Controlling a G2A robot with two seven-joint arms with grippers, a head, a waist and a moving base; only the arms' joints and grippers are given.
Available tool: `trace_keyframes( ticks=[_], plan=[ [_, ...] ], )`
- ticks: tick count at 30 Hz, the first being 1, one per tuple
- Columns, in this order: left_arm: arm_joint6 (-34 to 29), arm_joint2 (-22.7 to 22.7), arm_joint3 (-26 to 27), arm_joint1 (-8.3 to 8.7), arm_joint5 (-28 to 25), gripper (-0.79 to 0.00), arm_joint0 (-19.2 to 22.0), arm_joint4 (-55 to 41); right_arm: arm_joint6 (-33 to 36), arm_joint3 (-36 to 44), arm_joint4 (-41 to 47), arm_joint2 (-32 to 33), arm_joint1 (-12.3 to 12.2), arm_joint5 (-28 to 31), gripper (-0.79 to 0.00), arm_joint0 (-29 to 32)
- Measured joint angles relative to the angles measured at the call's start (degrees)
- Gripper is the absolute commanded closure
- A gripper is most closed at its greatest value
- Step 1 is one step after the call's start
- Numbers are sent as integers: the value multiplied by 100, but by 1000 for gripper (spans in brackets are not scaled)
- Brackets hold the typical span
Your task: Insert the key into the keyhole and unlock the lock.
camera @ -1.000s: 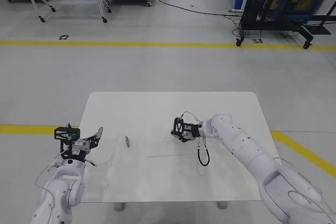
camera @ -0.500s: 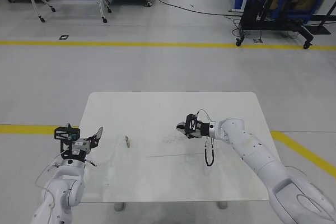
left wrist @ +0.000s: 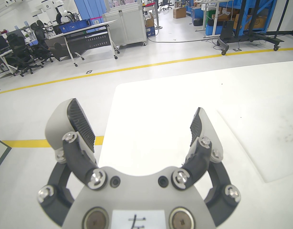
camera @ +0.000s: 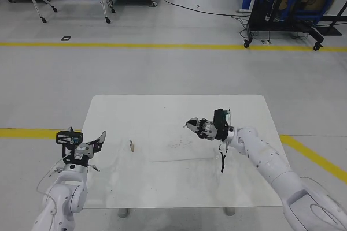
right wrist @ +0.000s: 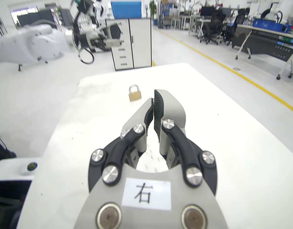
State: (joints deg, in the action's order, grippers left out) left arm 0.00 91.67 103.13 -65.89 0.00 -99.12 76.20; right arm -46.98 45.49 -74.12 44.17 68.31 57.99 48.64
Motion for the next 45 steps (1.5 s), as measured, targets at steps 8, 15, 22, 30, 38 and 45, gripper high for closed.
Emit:
trace_keyframes(
  ticks=[8, 15, 22, 30, 38, 45],
  plan=[
    [0, 0, 0, 0, 0, -785, 0, 0, 71, 355, 1252, -514, -276, 1, 0, -1],
    [66, -65, 20, -14, -143, -785, 18, -164, 69, 354, 1211, -512, -276, 1, 0, 0],
    [-110, -436, -307, -49, -2026, -785, 754, -2072, 70, 920, 2237, -556, -314, 1, 0, 399],
    [-2171, -1267, -1267, -51, -4196, -785, 2088, -5660, 70, 1515, 4081, -1256, -501, 1, 0, 467],
    [-2824, -1416, -1430, -41, -4205, -785, 2322, -6559, 106, 1484, 4355, -1516, -572, 1, 0, 364],
    [-2695, -1523, -1087, -45, -4148, -785, 2316, -5935, 178, 1553, 4433, -1519, -562, 1, 0, 401]
  ],
)
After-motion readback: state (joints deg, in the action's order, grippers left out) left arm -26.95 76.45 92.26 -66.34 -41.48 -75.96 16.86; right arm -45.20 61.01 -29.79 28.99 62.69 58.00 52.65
